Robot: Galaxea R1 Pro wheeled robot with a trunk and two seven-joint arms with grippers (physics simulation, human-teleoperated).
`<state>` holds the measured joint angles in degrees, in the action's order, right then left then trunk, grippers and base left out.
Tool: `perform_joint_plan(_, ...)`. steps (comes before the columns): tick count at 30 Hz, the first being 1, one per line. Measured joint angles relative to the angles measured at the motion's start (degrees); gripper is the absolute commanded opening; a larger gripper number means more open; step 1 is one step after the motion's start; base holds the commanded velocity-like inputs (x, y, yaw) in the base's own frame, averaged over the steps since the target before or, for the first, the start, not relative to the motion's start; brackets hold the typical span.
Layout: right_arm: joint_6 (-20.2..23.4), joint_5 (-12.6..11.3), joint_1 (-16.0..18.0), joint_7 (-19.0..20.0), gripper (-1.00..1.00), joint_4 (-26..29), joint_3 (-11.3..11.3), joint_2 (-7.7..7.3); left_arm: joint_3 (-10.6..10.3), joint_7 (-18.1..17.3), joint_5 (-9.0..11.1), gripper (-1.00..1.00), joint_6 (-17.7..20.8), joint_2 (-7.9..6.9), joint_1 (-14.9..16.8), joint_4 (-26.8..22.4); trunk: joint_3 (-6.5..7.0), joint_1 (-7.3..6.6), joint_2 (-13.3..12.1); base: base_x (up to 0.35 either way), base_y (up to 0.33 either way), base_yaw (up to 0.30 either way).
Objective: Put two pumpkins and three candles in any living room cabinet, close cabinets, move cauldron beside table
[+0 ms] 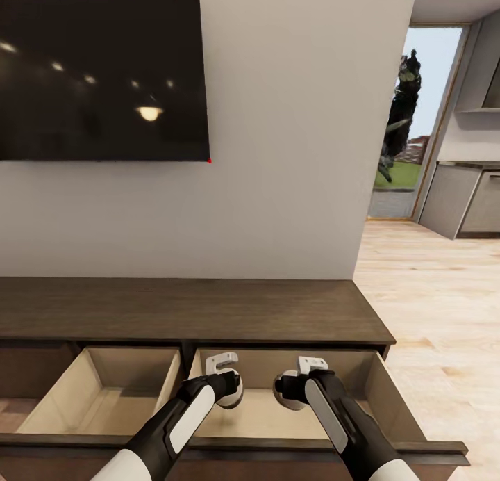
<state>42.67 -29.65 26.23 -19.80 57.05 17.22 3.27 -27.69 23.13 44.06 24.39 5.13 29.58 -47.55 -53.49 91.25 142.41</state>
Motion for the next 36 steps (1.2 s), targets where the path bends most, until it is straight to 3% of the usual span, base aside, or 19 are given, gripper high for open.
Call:
perform_joint_plan(5, -1.56, 0.02, 0.0, 0.05, -1.0, -3.89, 0.04, 0.0, 0.0, 0.06, -0.03, -1.0, 0.0, 0.0, 0.01, 0.0, 0.0, -0.03, 0.0, 0.147, 0.0, 0.0)
perform_joint_plan(19, -1.77, 0.01, 0.01, 0.06, -1.0, -4.39, 0.01, 0.01, -0.22, 0.22, -0.07, -1.0, 0.0, 0.0, 0.0, 0.0, 0.0, 0.0, 0.0, 0.076, -0.014, 0.0)
perform_joint_plan(33, -1.89, 0.0, 0.0, 0.06, -1.0, -4.39, 0.02, -0.02, -0.34, 0.47, -0.11, -1.0, 0.02, 0.24, -0.01, 0.01, -3.01, 0.75, 0.96, 0.0, 0.0, 0.0)
perform_joint_plan(36, -1.91, 0.01, 0.0, 0.06, -1.0, -4.38, 0.01, -0.01, -0.43, 2.78, -0.27, -1.0, 0.02, 0.47, 0.02, 0.02, -3.68, 0.83, 1.0, 0.0, 0.0, 0.0)
